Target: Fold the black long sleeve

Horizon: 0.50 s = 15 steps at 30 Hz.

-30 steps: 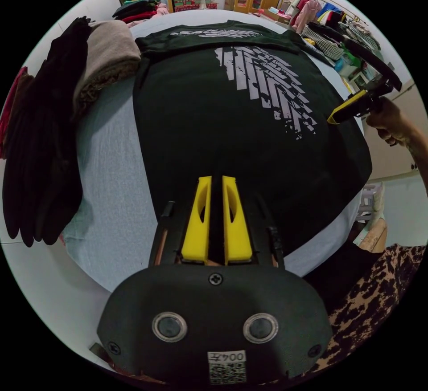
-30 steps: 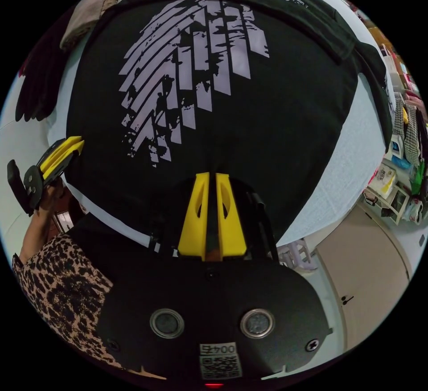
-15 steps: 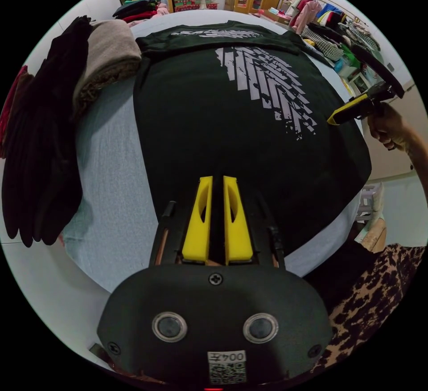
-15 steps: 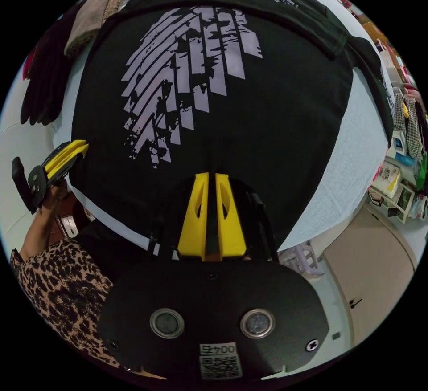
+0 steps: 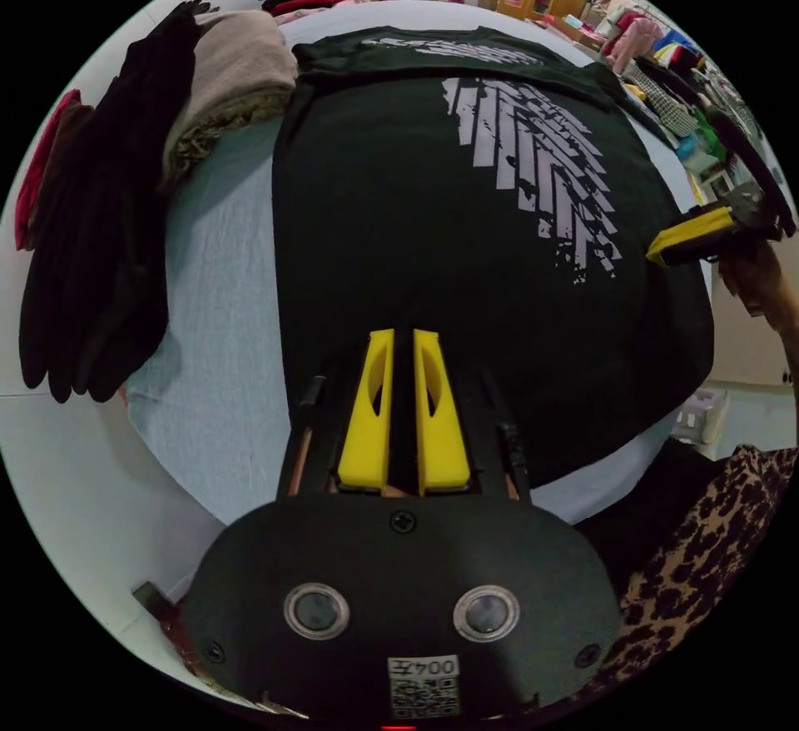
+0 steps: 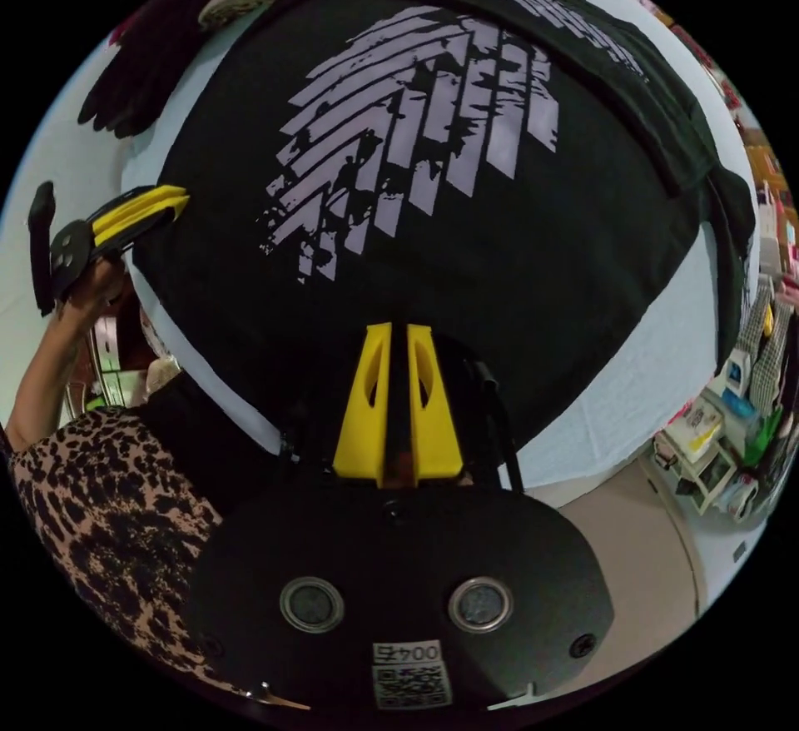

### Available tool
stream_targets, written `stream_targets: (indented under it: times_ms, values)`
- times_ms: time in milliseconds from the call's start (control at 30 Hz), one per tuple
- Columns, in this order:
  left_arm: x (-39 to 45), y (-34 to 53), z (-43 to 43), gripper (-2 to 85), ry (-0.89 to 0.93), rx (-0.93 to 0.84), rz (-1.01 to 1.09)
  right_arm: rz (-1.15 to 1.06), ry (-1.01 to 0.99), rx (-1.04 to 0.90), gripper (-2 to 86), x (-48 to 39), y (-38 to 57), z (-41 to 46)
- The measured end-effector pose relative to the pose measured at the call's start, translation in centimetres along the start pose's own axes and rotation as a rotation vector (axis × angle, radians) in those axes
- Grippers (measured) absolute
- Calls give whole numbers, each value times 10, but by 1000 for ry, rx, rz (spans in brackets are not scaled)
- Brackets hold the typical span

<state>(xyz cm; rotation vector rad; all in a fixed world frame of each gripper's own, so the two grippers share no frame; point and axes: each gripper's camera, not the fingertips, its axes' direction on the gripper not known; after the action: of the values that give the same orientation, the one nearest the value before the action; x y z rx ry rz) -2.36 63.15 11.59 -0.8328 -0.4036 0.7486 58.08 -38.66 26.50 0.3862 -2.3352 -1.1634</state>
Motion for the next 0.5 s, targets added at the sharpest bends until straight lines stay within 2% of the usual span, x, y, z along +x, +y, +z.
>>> stream_targets:
  times_ms: [67, 233, 500]
  values:
    - [3, -8, 1, 27, -7, -26, -48, -85, -12, -81, 64, 9, -1, 7]
    - [6, -20, 3, 29, 0, -55, -181, -157, -36, -145, 54, 40, -2, 13]
    - [21, -45, 7, 31, -78, -113, -231, -238, 138, -5, 45, 62, 41, 27]
